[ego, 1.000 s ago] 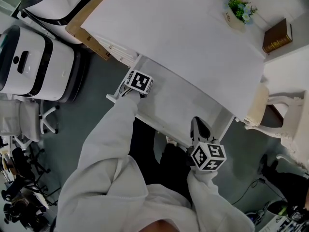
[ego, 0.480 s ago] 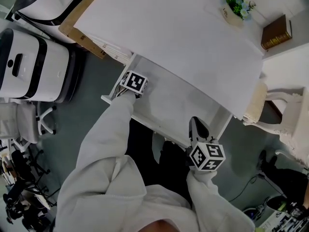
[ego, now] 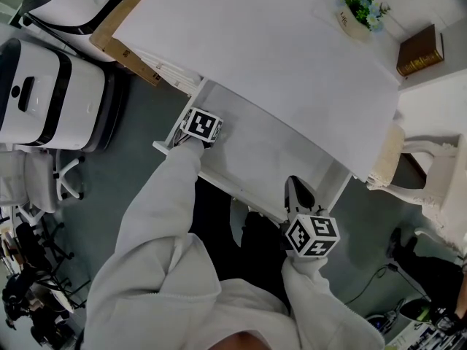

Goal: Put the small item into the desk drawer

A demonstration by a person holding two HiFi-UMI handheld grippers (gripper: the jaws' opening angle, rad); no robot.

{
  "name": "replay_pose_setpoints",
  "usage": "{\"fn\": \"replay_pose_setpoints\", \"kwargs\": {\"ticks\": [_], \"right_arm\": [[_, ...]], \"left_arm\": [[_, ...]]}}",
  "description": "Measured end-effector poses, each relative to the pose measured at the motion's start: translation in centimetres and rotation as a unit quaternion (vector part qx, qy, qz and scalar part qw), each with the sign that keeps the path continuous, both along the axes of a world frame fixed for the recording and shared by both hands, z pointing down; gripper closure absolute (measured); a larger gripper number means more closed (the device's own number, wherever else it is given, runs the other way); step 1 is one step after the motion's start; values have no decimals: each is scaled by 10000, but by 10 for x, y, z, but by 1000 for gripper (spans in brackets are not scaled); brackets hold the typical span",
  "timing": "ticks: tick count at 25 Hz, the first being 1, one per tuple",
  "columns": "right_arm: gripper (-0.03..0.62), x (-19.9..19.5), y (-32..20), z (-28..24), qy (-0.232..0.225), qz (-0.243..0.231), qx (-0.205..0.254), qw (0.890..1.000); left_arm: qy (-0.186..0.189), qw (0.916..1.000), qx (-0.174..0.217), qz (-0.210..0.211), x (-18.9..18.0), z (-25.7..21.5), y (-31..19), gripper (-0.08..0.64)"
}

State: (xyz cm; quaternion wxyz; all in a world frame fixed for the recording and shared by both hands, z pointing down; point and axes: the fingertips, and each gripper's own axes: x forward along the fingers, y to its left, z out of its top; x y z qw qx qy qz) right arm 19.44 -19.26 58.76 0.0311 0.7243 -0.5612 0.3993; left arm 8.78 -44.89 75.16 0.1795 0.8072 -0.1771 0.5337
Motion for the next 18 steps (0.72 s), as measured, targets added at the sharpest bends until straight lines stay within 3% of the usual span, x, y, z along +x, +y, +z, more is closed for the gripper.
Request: {"fn": "replay_pose_setpoints", "kwargs": {"ticks": [6,10,18], "right_arm": [[554,2,-1,-3,36,-9,38,10000],[554,3,-3,-7,51,-21,110,9999],[554,3,-7,-18,121,-124,309,9994]], "left_arm": [[36,9998,-168,-49,3,-1,6,235],[70,10000,-56,-32,6,-12,7,199],[721,9966,144,-368,10,-57,8,179]]}}
